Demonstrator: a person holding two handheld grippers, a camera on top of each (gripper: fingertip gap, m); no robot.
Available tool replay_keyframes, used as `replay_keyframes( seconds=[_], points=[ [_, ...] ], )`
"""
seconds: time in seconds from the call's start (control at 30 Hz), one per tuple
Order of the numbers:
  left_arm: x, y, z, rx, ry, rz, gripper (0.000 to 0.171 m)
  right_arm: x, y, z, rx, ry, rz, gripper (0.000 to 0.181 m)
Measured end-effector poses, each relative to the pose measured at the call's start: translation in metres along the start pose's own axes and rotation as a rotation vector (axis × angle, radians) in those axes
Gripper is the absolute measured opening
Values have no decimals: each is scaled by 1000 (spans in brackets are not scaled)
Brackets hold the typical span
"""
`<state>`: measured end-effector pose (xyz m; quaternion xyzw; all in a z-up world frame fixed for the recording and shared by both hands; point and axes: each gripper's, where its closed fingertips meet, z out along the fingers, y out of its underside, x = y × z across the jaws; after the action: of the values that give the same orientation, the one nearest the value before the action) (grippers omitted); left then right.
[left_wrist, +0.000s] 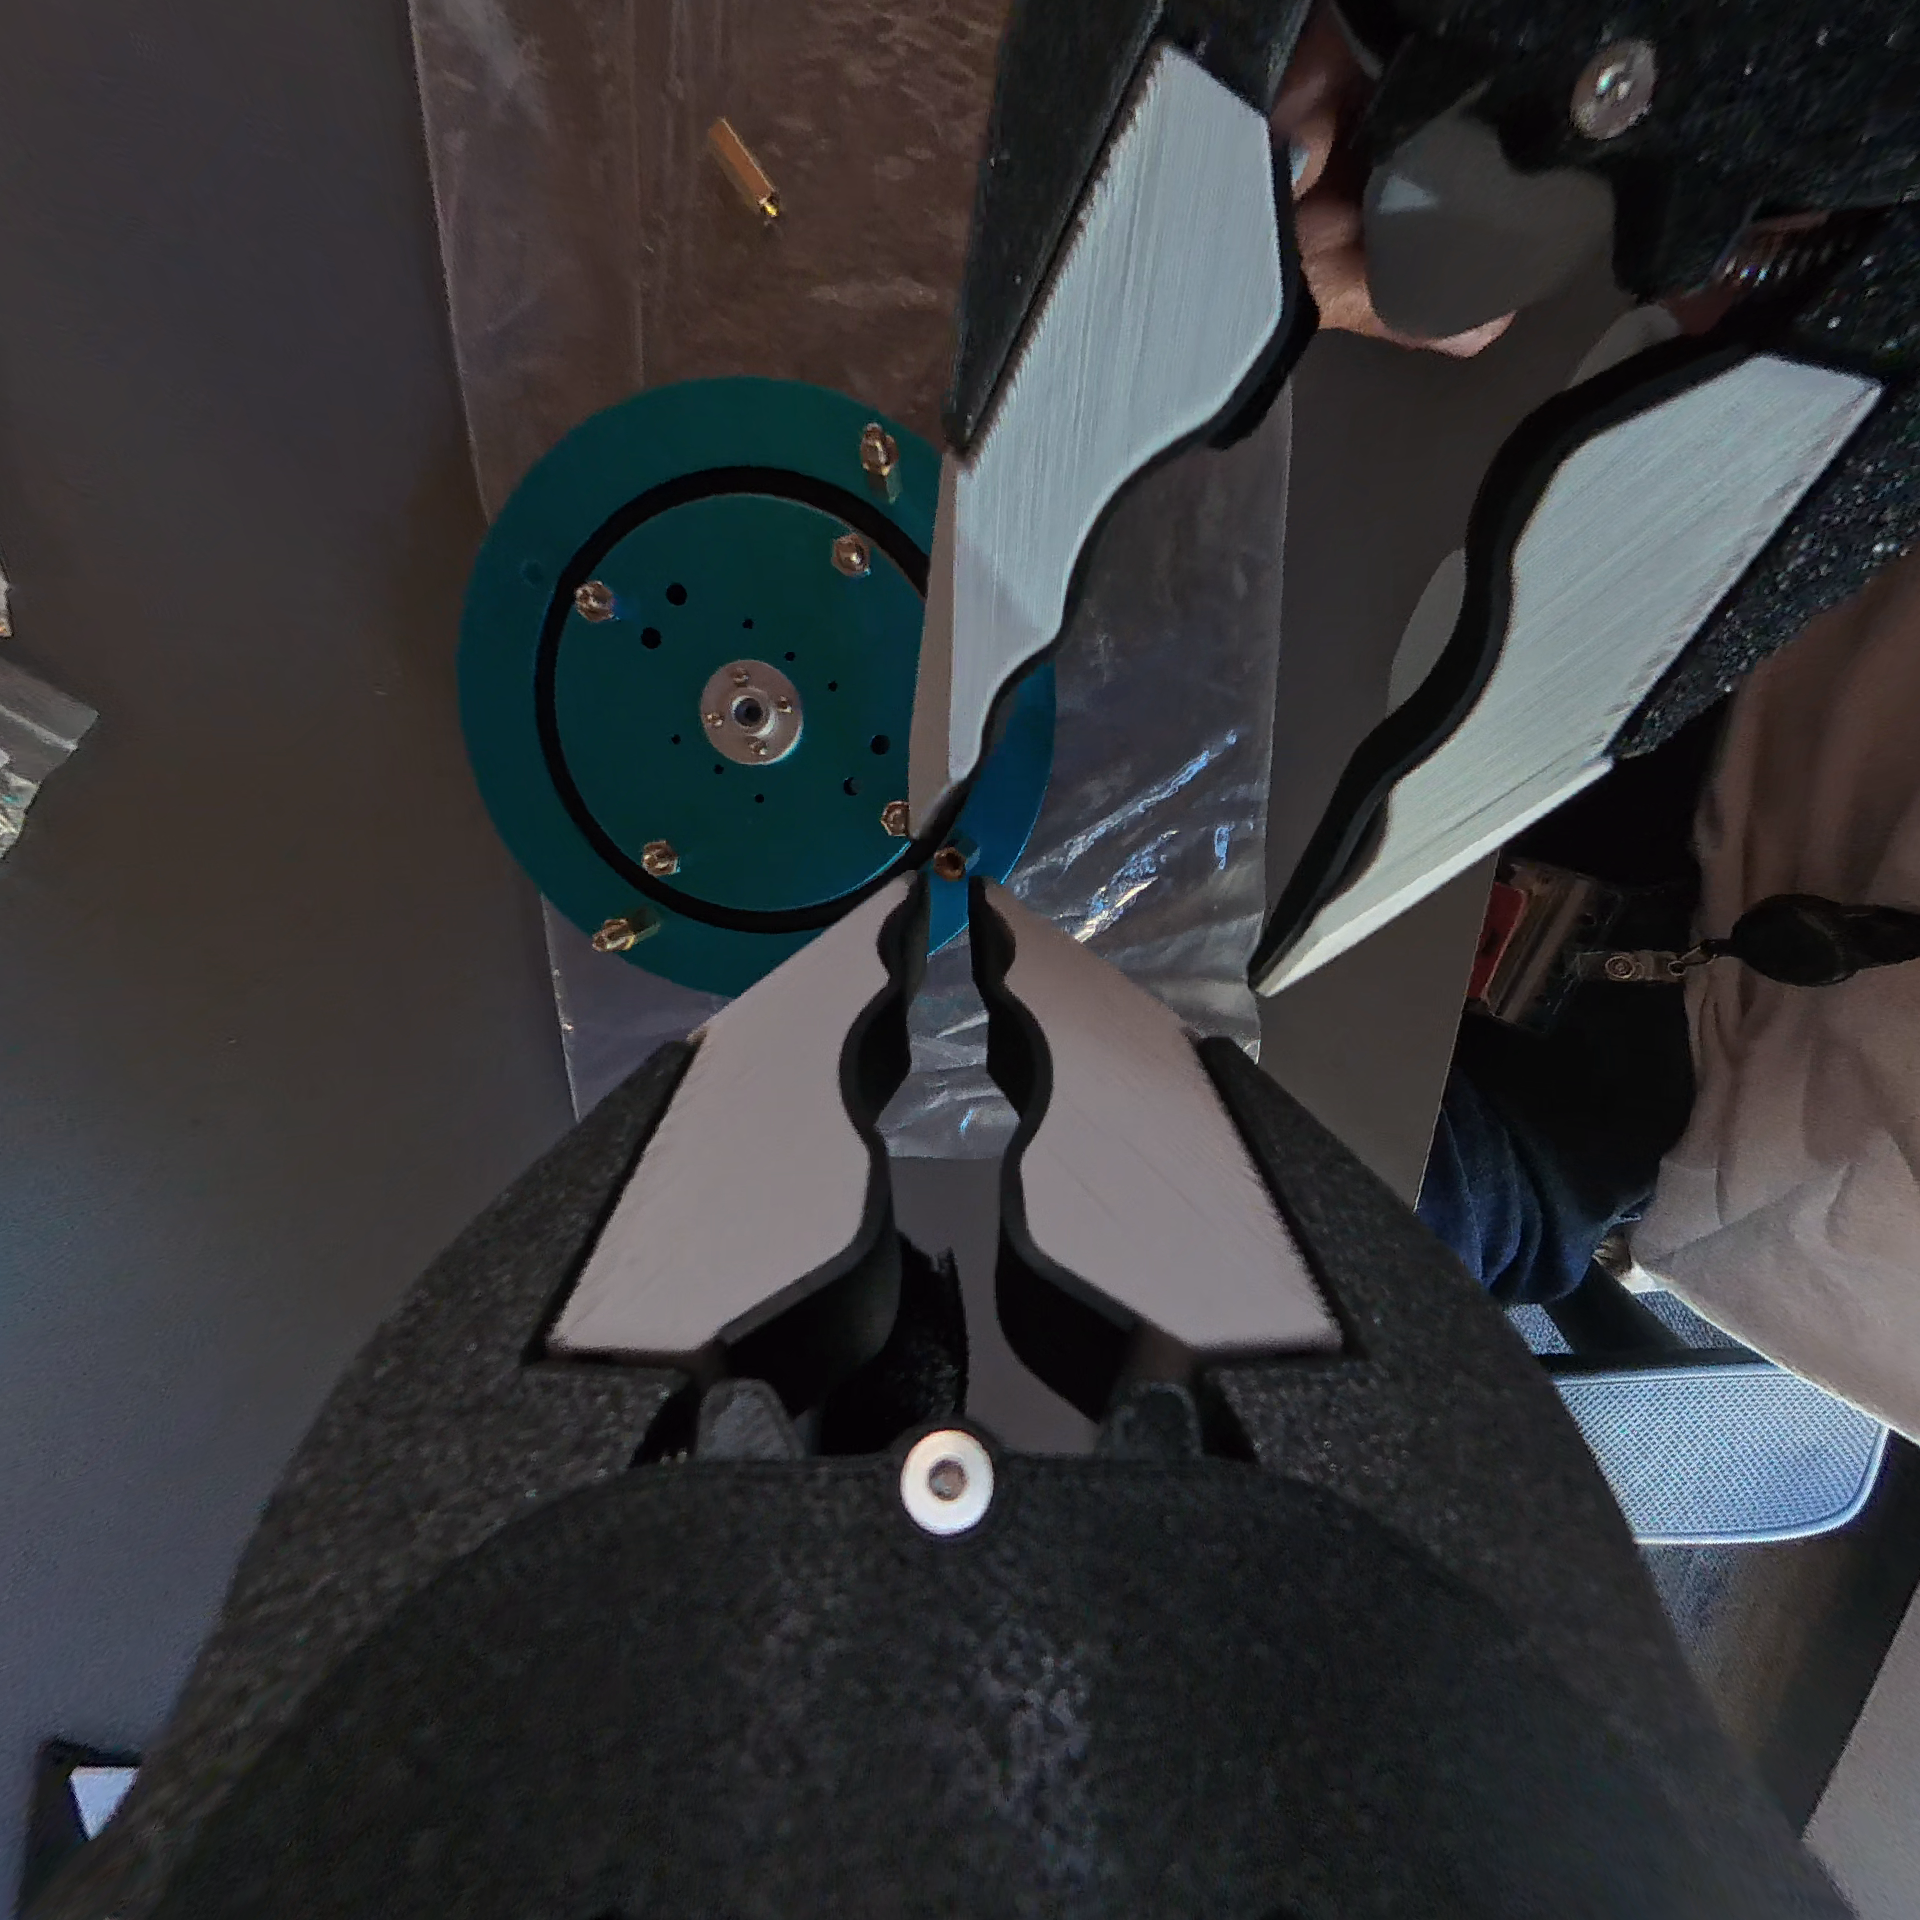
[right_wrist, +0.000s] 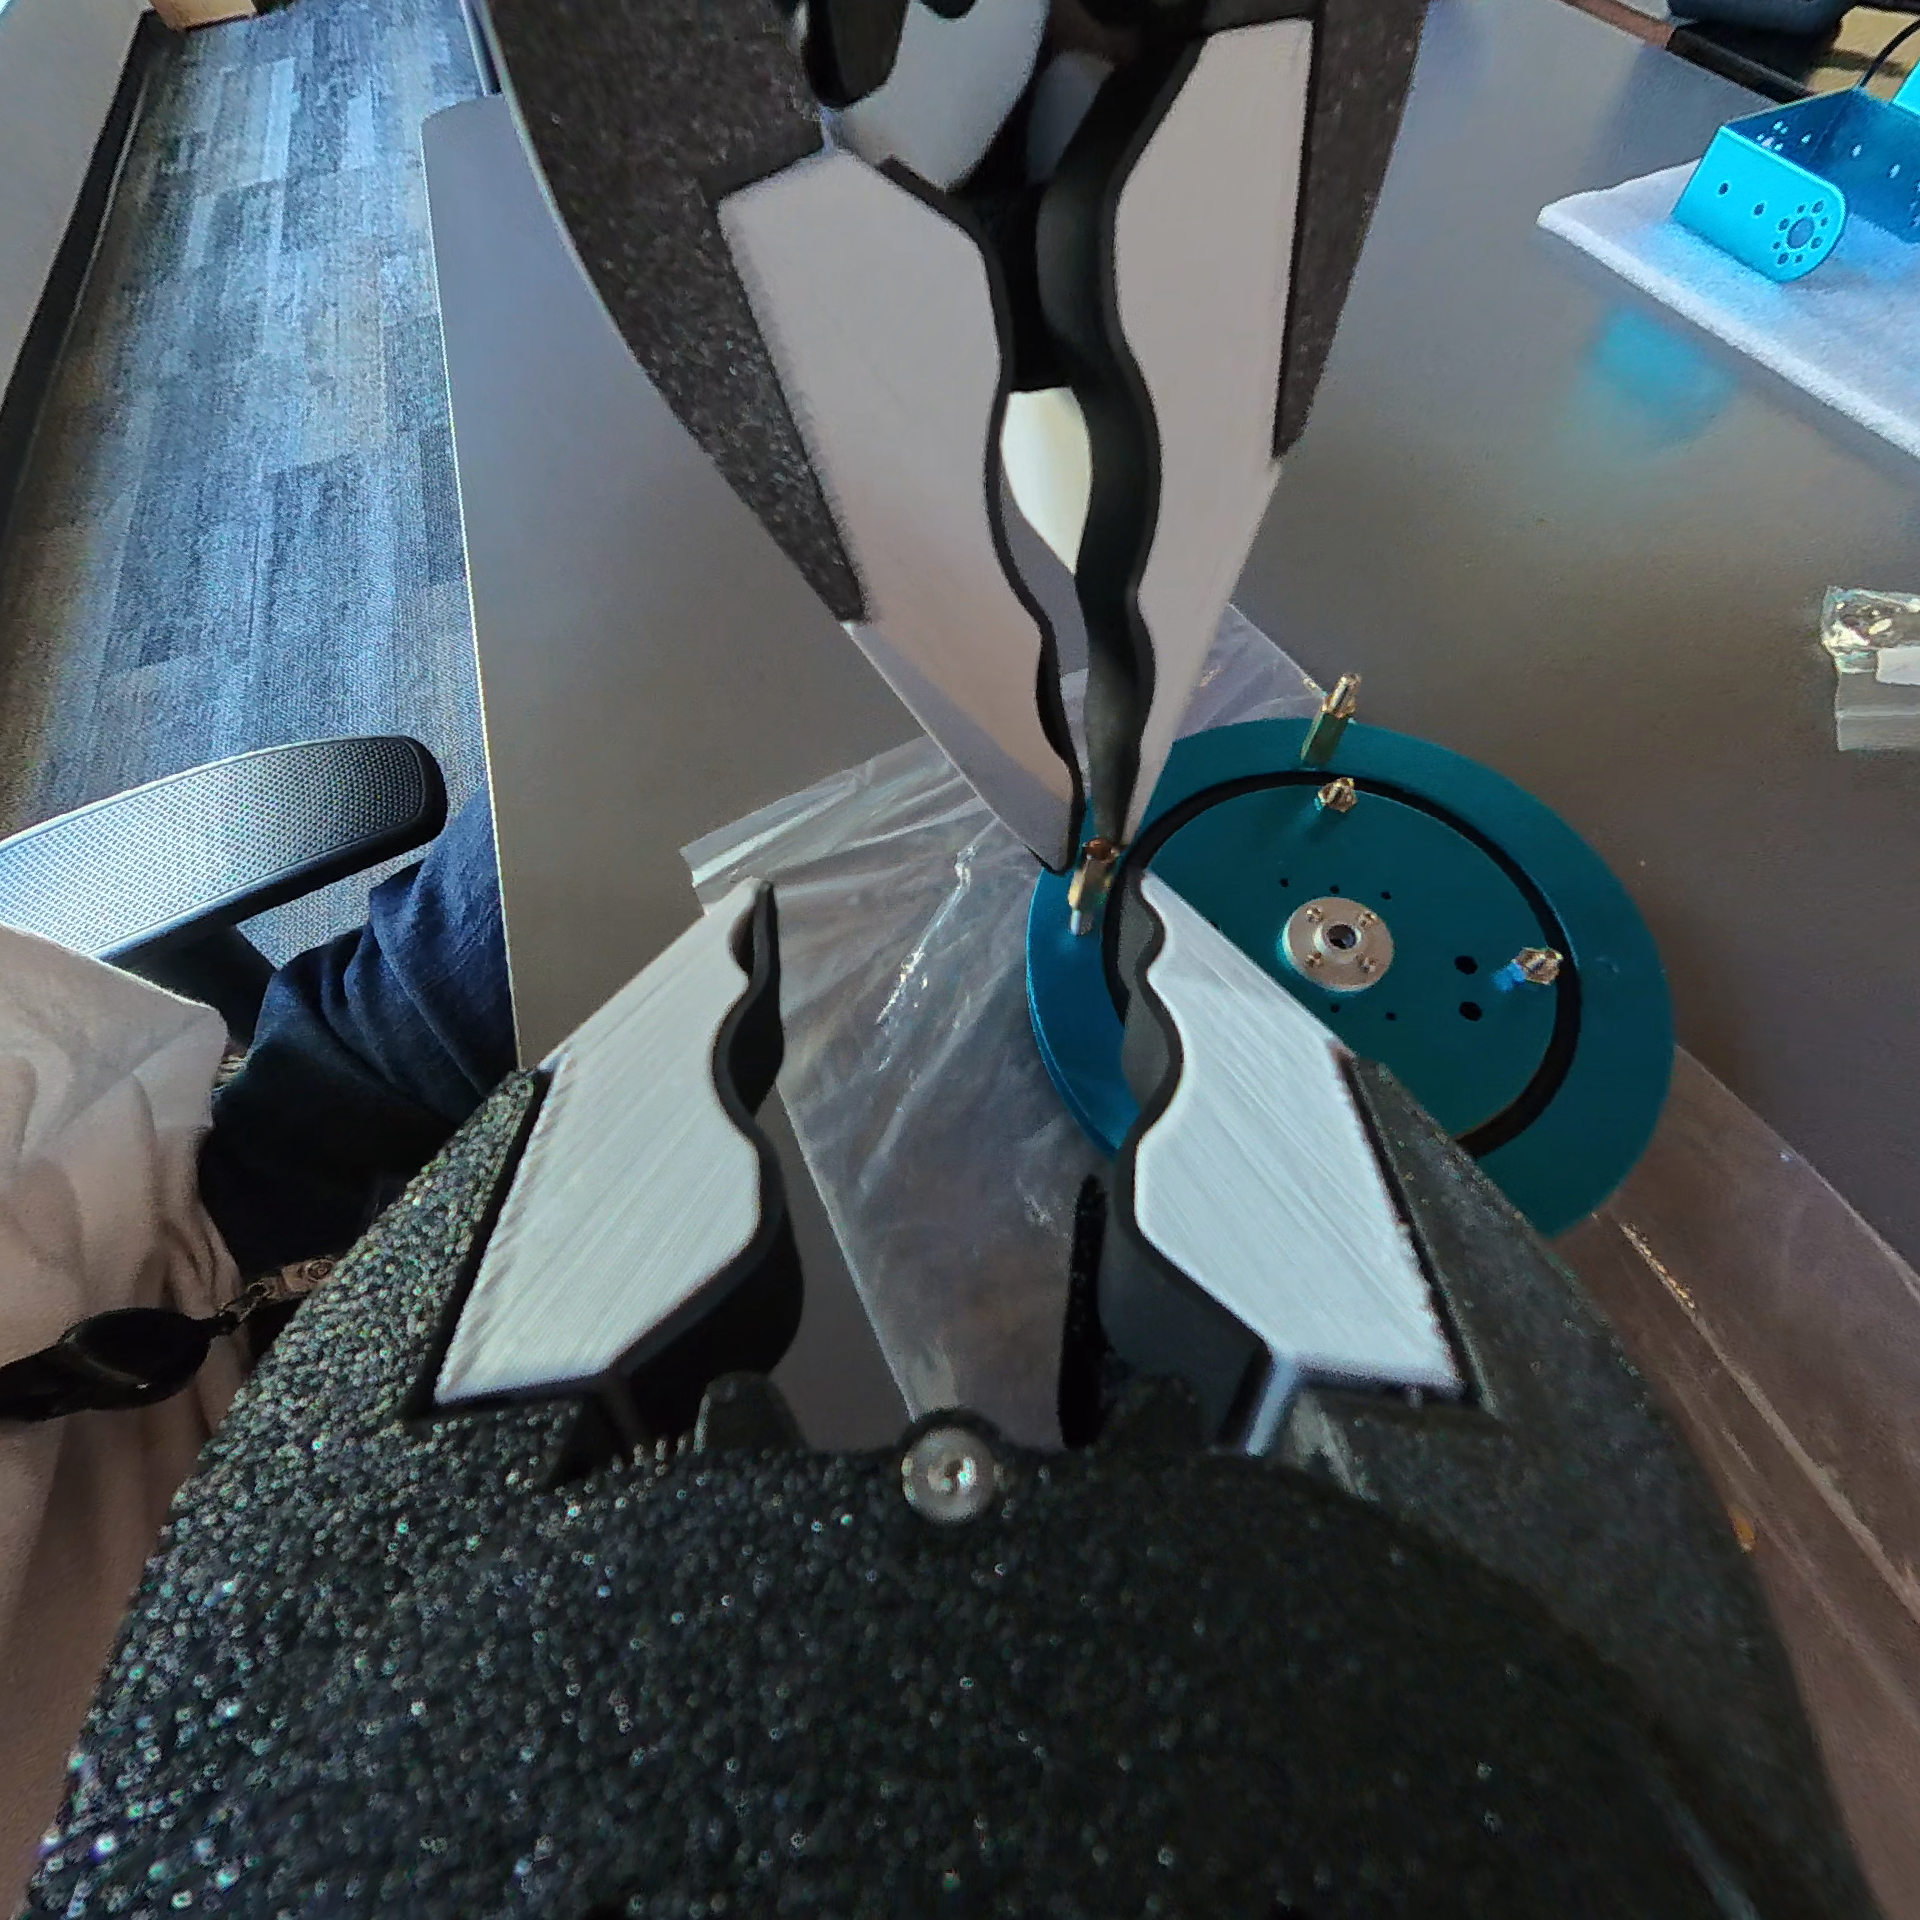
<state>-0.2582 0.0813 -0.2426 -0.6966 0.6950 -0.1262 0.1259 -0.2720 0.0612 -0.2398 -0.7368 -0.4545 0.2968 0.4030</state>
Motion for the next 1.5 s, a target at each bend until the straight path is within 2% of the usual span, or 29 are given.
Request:
replay_keyframes(
  seconds=[0.9,1.03,1.27,1.5],
  points=[
    [-7,4,6,25,-27,-9,10,-7,1,-5,-5,2,-11,66],
    [-2,3,5,41,-10,-10,10,0,0,-5,-10,42,-27,66],
    [-5,0,7,64,-27,-10,18,-5,-1,1,-12,0,-1,69],
    [-9,7,2,97,-38,-44,16,-2,0,-4,-11,20,7,67]
  ],
)
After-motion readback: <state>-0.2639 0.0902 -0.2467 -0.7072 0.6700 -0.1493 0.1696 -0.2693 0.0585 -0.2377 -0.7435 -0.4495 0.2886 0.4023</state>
